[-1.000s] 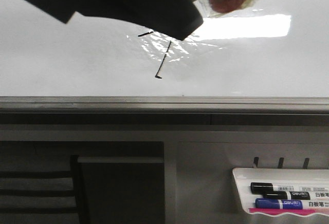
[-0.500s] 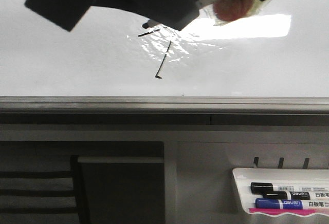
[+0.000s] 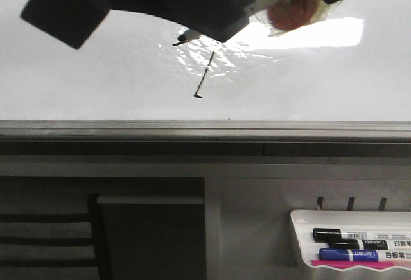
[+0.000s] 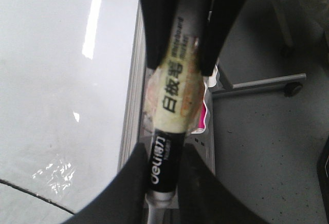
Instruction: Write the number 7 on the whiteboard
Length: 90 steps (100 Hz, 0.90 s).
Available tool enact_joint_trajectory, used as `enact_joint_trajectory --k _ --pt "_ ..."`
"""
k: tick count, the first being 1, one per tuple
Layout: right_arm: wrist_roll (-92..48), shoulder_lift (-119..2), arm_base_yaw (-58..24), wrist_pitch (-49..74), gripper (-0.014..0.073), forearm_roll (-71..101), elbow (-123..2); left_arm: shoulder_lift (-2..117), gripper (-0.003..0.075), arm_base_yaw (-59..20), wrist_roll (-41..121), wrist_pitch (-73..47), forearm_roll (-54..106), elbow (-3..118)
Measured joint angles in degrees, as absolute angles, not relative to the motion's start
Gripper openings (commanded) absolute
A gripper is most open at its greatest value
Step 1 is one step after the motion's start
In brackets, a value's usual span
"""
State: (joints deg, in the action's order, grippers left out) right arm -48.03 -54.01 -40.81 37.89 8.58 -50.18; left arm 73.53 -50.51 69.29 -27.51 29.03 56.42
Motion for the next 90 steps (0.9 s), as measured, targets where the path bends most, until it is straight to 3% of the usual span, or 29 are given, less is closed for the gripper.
enact_joint_trajectory --k 10,38,65,90 --pt "-48.03 -54.01 -40.81 37.61 0.0337 8.58 -50.18 73.53 -0.0020 -50.54 68.23 -27.50 29.72 56.42" --pt "-43.56 -51.25 -36.22 37.47 0.0342 8.37 -50.18 72.25 -0.0020 -45.89 59.97 -28.67 29.84 56.42" --pt "-38.95 -46.06 -27.43 40.04 0.0342 8.39 -50.18 68.11 -0.0020 -31.59 46.45 -35.09 28.85 56.42" --pt "-38.67 -45.93 -25.44 43.29 0.0342 8.39 -50.18 66.00 -0.0020 -18.15 26.50 -38.66 20.06 53.06"
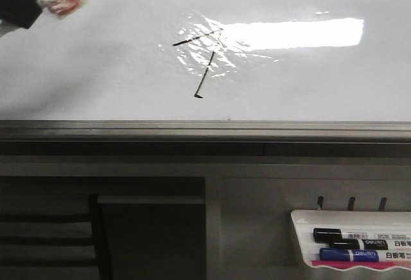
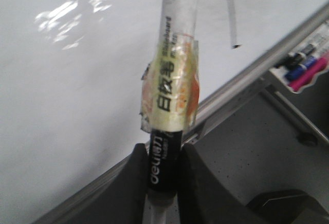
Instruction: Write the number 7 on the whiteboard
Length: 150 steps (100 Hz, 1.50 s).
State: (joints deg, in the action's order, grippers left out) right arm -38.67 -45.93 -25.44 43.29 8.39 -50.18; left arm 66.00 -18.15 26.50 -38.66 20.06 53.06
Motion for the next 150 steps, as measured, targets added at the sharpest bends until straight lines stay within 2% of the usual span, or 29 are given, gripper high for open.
enact_joint_trajectory --k 23,53,77,87,104,109,132,150 --pt "-38.62 -45.93 -25.44 43.33 0.0342 8.39 -50.18 66.24 -0.0020 -10.23 18.75 -28.33 19.32 46.03" --pt "-38.54 -45.93 -25.44 43.42 0.0342 8.39 -50.18 70.38 -0.0020 -9.64 18.34 -17.25 22.54 43.80" --pt "-38.48 -45.93 -25.44 43.46 0.0342 8.39 -50.18 72.84 -0.0012 -9.64 18.24 -15.05 24.10 43.77" --pt "-38.48 -45.93 -25.44 43.46 0.0342 8.39 -50.18 72.84 0.0071 -9.64 18.24 -15.02 24.12 43.77" --pt "-38.48 -45.93 -25.44 43.55 0.0342 8.39 -50.18 73.08 0.0359 -9.64 18.24 -14.90 24.22 43.68" --pt "-38.48 -45.93 -25.44 43.55 0.0342 8.39 -50.18 73.06 0.0407 -9.64 18.24 -14.90 24.22 43.68" --pt "-36.59 -45.17 -25.44 44.71 0.0342 5.89 -50.18 71.04 0.0418 -9.64 18.24 -20.45 23.79 44.78" --pt "-23.08 -42.95 -25.44 45.61 0.0339 4.07 -50.18 63.06 0.0418 -9.64 18.24 -27.03 22.91 45.72"
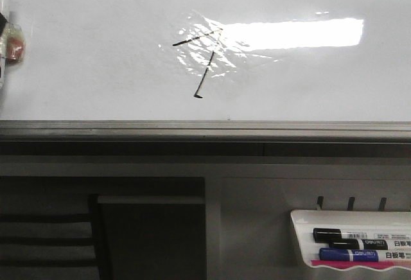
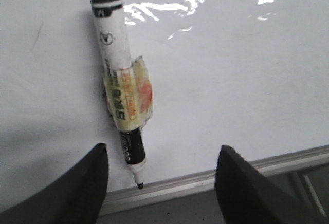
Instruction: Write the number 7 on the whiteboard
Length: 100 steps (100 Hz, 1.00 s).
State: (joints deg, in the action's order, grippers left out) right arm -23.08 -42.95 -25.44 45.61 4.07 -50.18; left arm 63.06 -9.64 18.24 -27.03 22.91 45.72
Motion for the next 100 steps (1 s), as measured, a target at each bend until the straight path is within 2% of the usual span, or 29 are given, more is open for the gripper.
enact_joint_trajectory --k 25,49,56,62,75,85,100 --pt "0.00 -40.71 -25.17 54.44 0.0195 -5.53 -50.18 48.93 0.0418 -9.64 18.24 -36.05 19.66 45.00" --pt "5.21 -36.97 -25.17 55.39 0.0040 -7.51 -50.18 39.01 0.0409 -9.64 18.24 -34.60 18.91 37.96" --pt "5.34 -36.02 -25.17 54.24 -0.0023 -7.58 -50.18 37.39 0.0355 -9.64 18.24 -32.29 18.91 35.69" --pt "5.44 -35.43 -25.17 53.55 -0.0069 -7.64 -50.18 36.64 0.0278 -9.64 18.24 -30.52 18.91 34.25" --pt "5.44 -35.29 -25.17 53.21 -0.0071 -7.85 -50.18 36.28 0.0092 -9.64 18.24 -29.01 18.91 33.27" --pt "5.53 -35.29 -25.17 53.18 -0.0071 -7.95 -50.18 36.28 -0.0022 -9.64 18.24 -28.50 18.91 33.13" --pt "5.53 -35.29 -25.17 53.08 -0.0071 -8.19 -50.18 36.28 -0.0020 -9.64 18.24 -28.27 19.02 33.09"
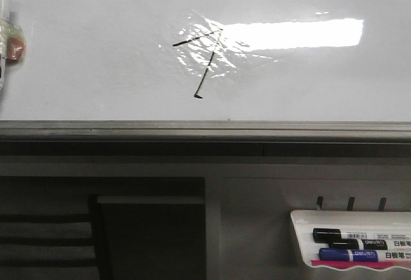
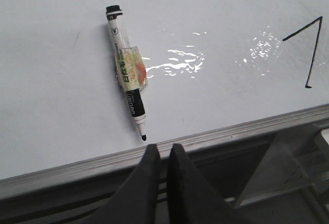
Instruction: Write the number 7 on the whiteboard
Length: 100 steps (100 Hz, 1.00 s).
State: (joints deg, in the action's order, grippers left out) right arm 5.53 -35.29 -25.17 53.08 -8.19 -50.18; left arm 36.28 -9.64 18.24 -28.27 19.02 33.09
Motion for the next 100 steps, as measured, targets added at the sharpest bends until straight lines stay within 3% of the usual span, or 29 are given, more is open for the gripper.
enact_joint_trajectory --k 56,100 --pt "5.55 -35.29 -25.17 52.97 -0.0071 -8.19 -50.18 35.25 -0.0020 -9.64 18.24 -28.12 19.91 32.77" --pt "5.65 -35.29 -25.17 52.97 -0.0071 -8.30 -50.18 7.41 -0.0020 -0.31 18.24 -20.03 16.61 10.63"
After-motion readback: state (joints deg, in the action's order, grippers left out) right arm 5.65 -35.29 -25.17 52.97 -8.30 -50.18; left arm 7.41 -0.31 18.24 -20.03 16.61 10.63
